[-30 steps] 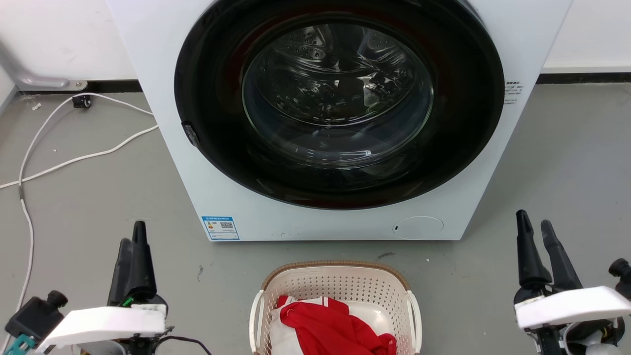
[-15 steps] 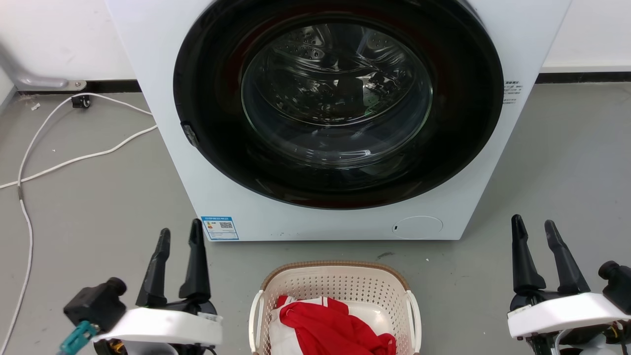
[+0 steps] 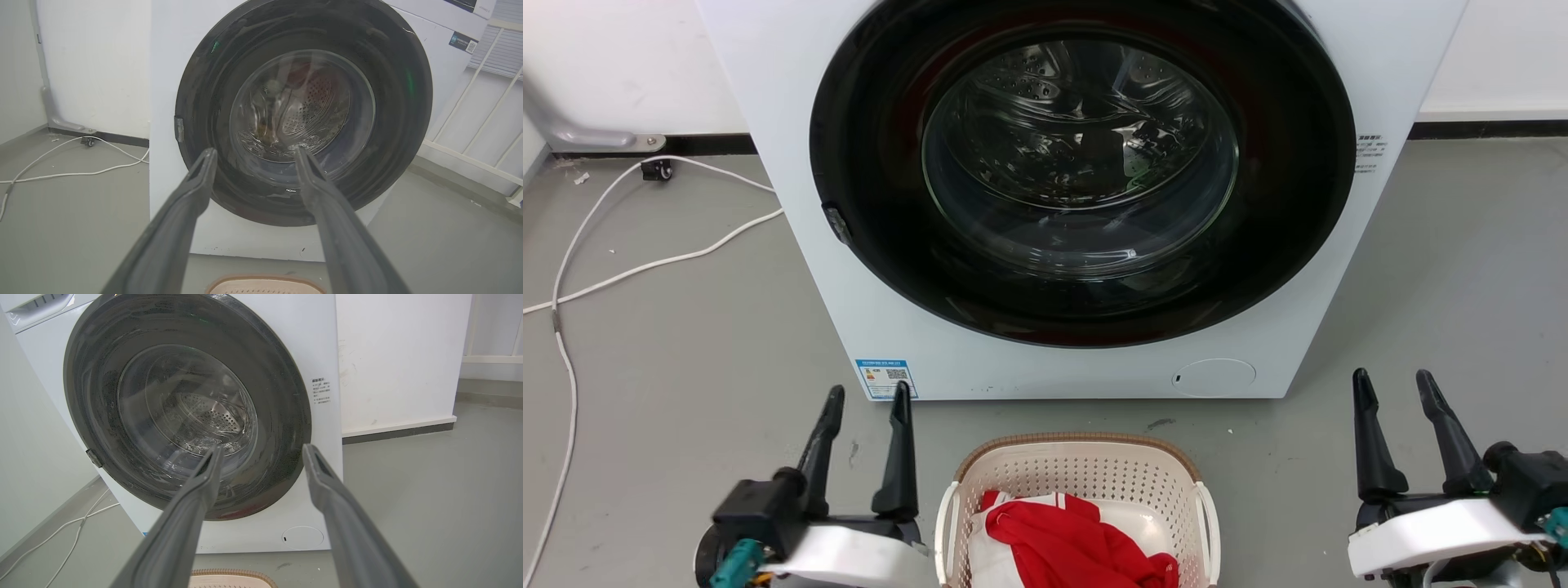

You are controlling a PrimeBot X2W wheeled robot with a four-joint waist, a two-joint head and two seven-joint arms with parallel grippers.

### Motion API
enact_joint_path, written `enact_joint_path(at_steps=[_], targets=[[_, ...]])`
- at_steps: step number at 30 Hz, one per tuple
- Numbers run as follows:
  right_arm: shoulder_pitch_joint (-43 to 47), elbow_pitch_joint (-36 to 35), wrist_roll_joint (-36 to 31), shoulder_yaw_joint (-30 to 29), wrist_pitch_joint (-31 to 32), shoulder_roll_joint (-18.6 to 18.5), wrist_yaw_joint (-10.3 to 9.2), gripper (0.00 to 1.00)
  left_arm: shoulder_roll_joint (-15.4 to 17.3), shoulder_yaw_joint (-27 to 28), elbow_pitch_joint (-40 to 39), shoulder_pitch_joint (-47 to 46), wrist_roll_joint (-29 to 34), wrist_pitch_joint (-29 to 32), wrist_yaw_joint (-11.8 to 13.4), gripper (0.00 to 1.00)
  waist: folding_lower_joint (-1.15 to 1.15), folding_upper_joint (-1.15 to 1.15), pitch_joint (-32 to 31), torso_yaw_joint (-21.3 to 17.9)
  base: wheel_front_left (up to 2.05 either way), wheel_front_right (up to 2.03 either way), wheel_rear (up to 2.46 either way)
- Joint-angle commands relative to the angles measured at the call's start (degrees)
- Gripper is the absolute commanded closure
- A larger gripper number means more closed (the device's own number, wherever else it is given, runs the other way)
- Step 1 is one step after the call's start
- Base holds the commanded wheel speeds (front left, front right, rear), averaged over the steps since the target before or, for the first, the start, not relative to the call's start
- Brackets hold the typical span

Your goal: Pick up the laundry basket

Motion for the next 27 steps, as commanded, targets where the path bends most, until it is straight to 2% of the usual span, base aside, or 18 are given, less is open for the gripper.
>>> enact_joint_path(at_steps=[1,5,12,18,27], targets=[[0.03,-0.34,-1.62,0.21,-0.48,-0.07,0.00,0.00,0.69,-0.78,-0.25,0.24,1.68,-0.49,0.52,0.00,0.00,0.00,-0.02,-0.02,0.00,0.00,0.00],[0.45,0.15,-4.40,0.32,-0.99,-0.07,0.00,0.00,1.77,-3.14,0.57,0.66,3.83,-1.01,1.93,0.00,0.00,0.00,-0.09,-0.06,0.00,0.00,0.00],[0.76,1.31,-8.81,0.48,-1.86,-0.05,0.00,0.00,2.65,-5.19,2.15,0.78,5.79,-1.93,1.24,0.00,0.00,0.00,-0.22,-0.09,0.00,0.00,0.00],[1.01,1.49,-12.11,0.60,-2.61,-0.04,-0.01,0.00,3.03,-6.51,2.91,0.97,8.99,-2.53,2.63,0.00,0.00,0.00,-0.21,-0.16,0.00,0.00,0.00],[1.56,2.19,-12.33,0.11,-3.61,-0.01,-0.01,0.00,3.33,-7.88,4.07,1.38,12.28,-3.56,2.71,0.00,0.00,0.00,-0.42,-0.24,0.00,0.00,0.00]])
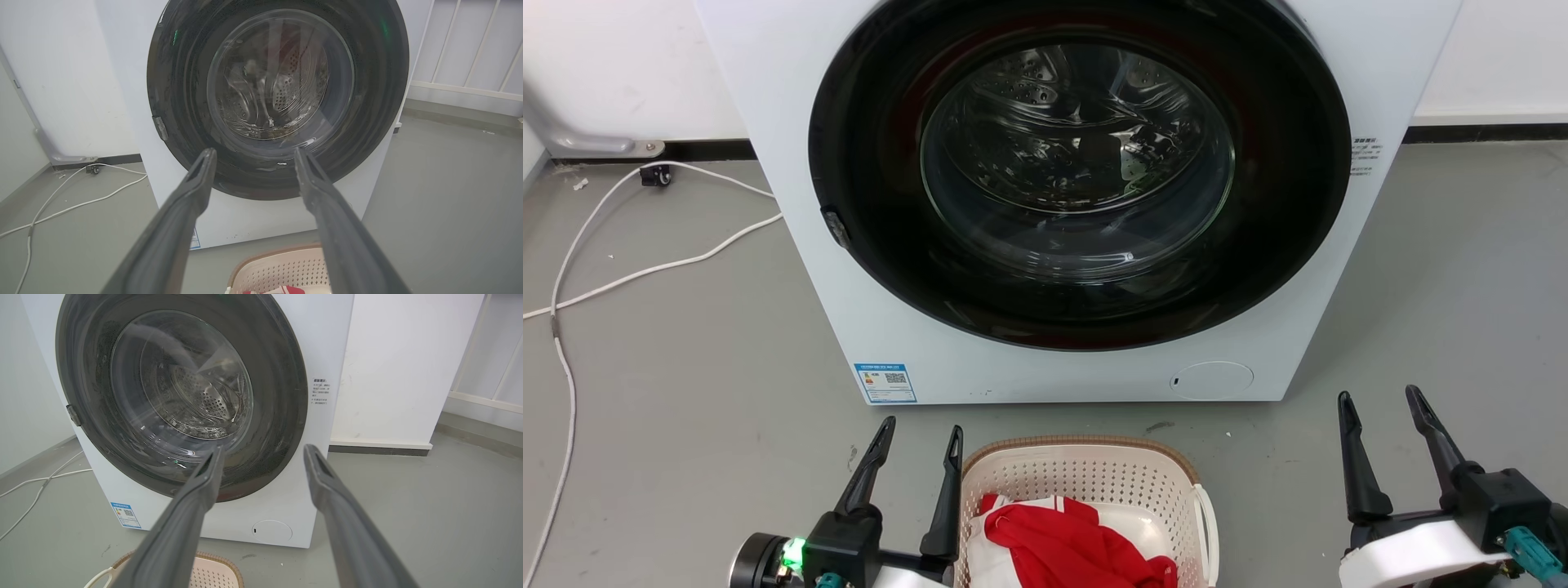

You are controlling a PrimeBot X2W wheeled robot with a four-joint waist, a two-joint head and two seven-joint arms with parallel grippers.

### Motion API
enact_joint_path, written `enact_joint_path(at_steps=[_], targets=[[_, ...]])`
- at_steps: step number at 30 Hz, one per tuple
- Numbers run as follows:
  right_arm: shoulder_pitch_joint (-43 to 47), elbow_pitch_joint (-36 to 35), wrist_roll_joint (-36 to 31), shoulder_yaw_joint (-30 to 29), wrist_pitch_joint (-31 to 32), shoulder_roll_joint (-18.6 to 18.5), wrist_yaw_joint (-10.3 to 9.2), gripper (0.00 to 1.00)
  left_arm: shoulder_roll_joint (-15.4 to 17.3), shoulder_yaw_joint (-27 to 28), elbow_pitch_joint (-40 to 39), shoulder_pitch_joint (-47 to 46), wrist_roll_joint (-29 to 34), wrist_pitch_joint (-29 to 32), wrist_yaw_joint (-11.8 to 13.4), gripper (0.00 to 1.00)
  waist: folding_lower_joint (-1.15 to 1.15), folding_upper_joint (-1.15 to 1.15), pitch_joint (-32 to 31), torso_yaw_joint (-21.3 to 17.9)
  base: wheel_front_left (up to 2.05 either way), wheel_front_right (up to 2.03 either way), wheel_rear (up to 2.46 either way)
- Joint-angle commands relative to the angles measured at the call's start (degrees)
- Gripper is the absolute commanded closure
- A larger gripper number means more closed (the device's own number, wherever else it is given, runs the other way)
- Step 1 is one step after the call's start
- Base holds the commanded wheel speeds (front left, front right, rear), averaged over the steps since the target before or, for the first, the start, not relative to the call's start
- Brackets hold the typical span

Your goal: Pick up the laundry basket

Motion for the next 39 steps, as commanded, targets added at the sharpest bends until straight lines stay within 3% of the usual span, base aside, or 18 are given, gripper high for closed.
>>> enact_joint_path(at_steps=[1,8,16,39], targets=[[0.52,-0.07,-0.35,-0.08,-0.57,-0.01,-0.02,0.00,-0.23,-0.02,-0.30,0.43,0.70,-0.44,-0.10,0.00,0.00,0.00,-0.03,0.01,0.00,0.00,0.00],[0.94,0.34,4.33,-0.14,-1.25,0.01,-0.02,0.00,-2.63,3.41,0.34,1.56,-1.08,-1.13,-2.15,0.00,0.00,0.00,-0.11,-0.07,0.00,0.00,0.00],[0.97,2.03,5.89,0.43,-2.03,0.04,-0.02,0.00,-3.75,4.72,2.18,2.26,3.97,-1.97,-5.42,0.00,0.00,0.00,-0.20,-0.28,0.00,0.00,0.00],[0.28,2.20,5.60,0.11,-2.03,0.03,-0.02,0.00,-5.12,7.24,3.04,2.15,4.05,-1.91,-6.76,0.00,0.00,0.00,0.45,-0.02,0.00,0.00,0.00]])
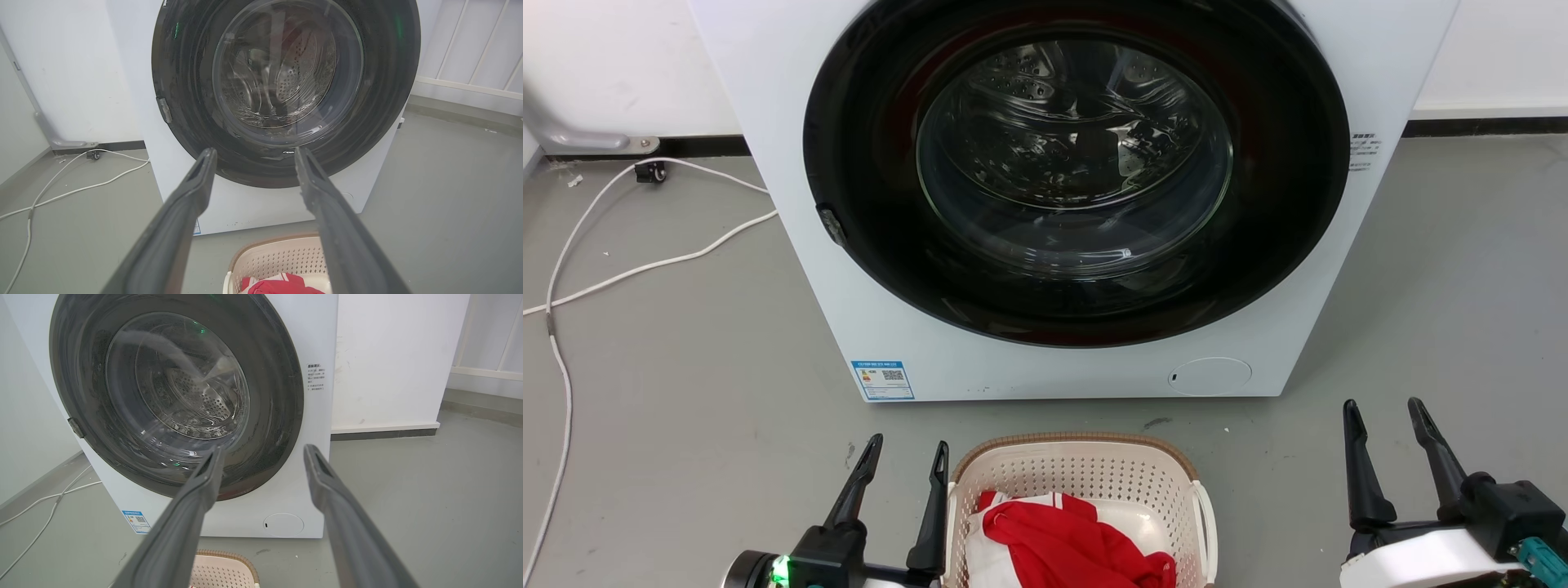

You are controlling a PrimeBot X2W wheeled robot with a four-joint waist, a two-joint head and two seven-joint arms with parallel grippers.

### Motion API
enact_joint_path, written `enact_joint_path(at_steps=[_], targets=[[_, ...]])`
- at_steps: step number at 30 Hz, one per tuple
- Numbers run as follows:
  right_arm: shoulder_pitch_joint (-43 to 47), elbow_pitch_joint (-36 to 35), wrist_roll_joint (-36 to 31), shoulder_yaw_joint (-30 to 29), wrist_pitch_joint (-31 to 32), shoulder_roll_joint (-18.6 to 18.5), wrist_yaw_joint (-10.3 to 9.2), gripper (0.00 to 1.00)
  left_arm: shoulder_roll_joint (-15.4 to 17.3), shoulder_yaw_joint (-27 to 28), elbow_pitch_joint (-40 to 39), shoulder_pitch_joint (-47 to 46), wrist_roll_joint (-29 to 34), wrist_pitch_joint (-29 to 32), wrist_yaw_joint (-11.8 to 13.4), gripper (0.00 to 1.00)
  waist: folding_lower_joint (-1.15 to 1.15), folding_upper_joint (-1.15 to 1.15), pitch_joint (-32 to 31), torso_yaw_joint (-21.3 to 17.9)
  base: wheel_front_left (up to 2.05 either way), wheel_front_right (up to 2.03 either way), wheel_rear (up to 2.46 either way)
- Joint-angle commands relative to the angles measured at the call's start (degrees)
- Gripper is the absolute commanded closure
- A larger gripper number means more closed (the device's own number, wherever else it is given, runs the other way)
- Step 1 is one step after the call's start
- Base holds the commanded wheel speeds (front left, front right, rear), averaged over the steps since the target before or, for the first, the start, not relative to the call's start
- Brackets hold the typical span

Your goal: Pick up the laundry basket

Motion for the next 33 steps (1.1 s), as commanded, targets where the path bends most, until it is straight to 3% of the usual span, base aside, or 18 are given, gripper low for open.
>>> enact_joint_path(at_steps=[1,19,26,33], targets=[[-0.26,0.10,-0.09,0.00,-0.14,0.03,-0.02,0.00,-0.06,0.09,0.02,0.22,0.20,-0.15,-0.22,0.00,0.00,0.00,0.01,0.01,0.00,0.00,0.00],[-1.23,-0.18,-0.99,-0.32,-0.14,0.03,-0.02,0.00,-0.11,-0.20,0.85,-0.65,0.05,-0.15,0.42,0.00,0.00,0.00,2.75,-0.13,0.00,0.00,0.00],[-3.39,1.10,-2.08,-0.56,-0.14,0.03,-0.02,0.00,-0.11,-0.05,3.59,-3.25,-0.03,-0.15,1.02,0.00,0.00,0.00,8.42,-0.09,0.00,0.00,0.00],[-8.63,4.37,-4.15,-1.13,-0.14,0.03,-0.02,0.00,-0.11,-0.29,10.52,-10.43,0.45,-0.15,0.97,0.00,0.00,0.00,18.04,0.40,0.00,0.00,0.00]])
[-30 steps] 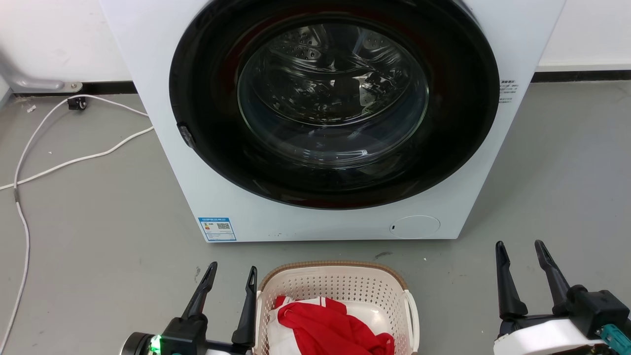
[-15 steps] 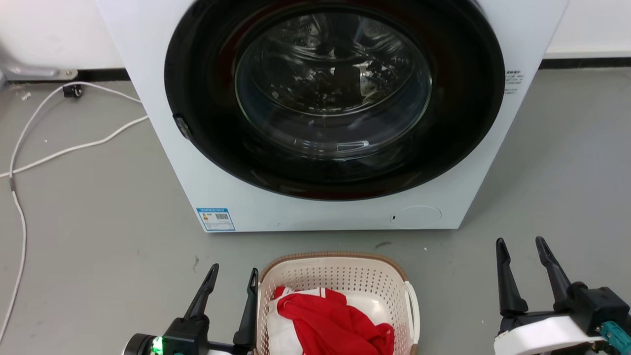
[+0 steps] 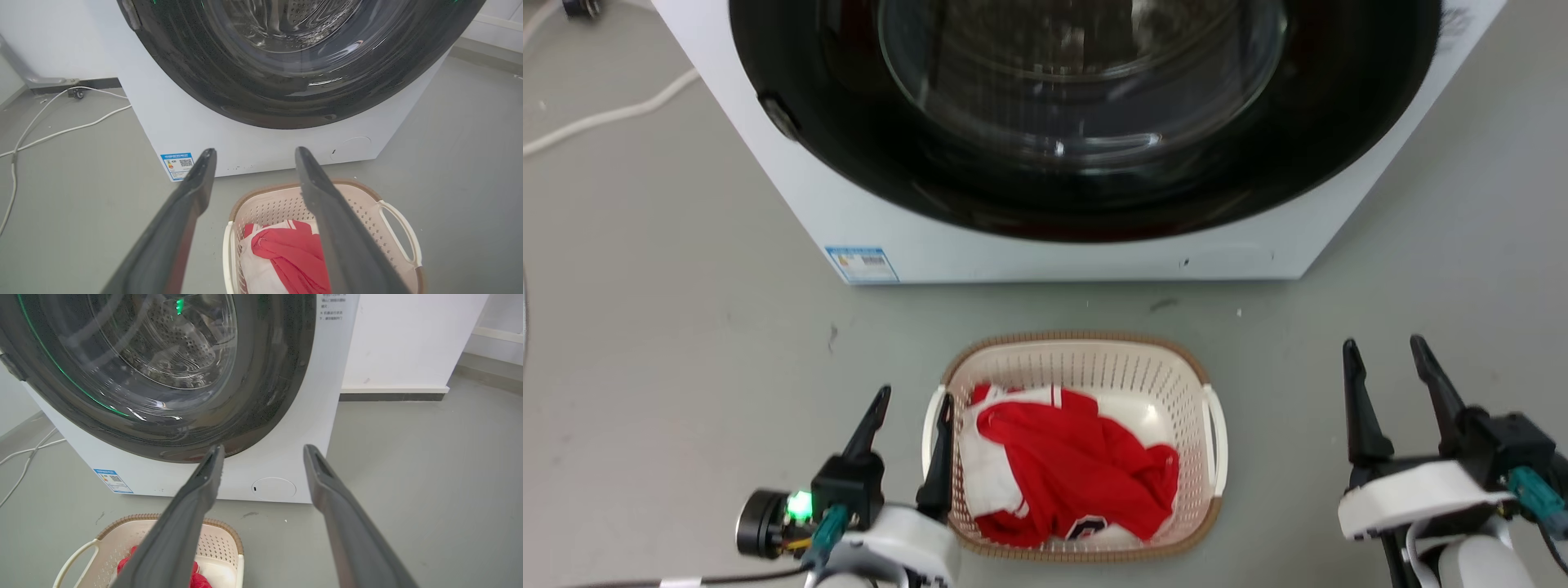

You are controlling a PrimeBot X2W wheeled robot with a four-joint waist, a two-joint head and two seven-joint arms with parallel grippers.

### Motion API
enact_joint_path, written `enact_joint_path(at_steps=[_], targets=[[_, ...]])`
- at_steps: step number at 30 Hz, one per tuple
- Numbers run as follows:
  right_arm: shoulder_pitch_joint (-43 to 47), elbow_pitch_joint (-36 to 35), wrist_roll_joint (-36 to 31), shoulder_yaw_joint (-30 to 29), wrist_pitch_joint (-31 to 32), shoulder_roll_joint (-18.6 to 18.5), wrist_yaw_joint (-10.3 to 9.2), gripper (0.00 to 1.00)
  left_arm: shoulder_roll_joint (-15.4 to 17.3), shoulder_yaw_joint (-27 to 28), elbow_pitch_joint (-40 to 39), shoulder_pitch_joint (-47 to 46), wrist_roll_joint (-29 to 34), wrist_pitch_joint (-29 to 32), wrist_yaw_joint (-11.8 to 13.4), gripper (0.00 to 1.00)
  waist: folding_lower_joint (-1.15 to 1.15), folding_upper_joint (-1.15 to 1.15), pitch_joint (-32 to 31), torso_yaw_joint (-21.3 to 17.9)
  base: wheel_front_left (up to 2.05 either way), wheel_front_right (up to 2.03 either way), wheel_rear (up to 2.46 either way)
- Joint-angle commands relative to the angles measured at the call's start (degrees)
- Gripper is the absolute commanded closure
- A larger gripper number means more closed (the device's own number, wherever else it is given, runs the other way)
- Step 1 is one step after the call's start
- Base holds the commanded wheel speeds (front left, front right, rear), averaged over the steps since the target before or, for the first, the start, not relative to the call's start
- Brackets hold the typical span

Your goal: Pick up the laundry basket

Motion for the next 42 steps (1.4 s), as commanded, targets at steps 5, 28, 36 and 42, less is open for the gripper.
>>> enact_joint_path(at_steps=[5,28,36,42], targets=[[-6.40,3.54,-0.41,0.08,0.51,0.04,-0.02,0.00,0.44,1.00,6.61,-8.25,0.94,-0.13,-0.61,0.00,-0.01,0.00,11.27,0.46,0.00,0.00,0.00],[-35.35,38.95,4.02,7.57,8.23,0.03,-0.03,0.00,5.00,-2.96,46.70,-41.94,-0.88,4.23,-5.78,0.00,-0.01,0.00,31.37,0.79,0.00,0.00,0.00],[-43.99,49.62,11.26,12.53,14.17,0.00,-0.02,0.00,5.27,-9.45,52.14,-48.15,-7.87,8.83,-5.94,0.00,-0.01,0.00,34.71,0.44,0.00,0.00,0.00],[-48.62,56.11,12.77,14.73,16.41,0.01,-0.03,0.00,6.57,-17.25,51.09,-50.00,-16.04,15.22,-5.95,0.00,-0.01,0.00,36.33,0.38,0.00,0.00,0.00]])
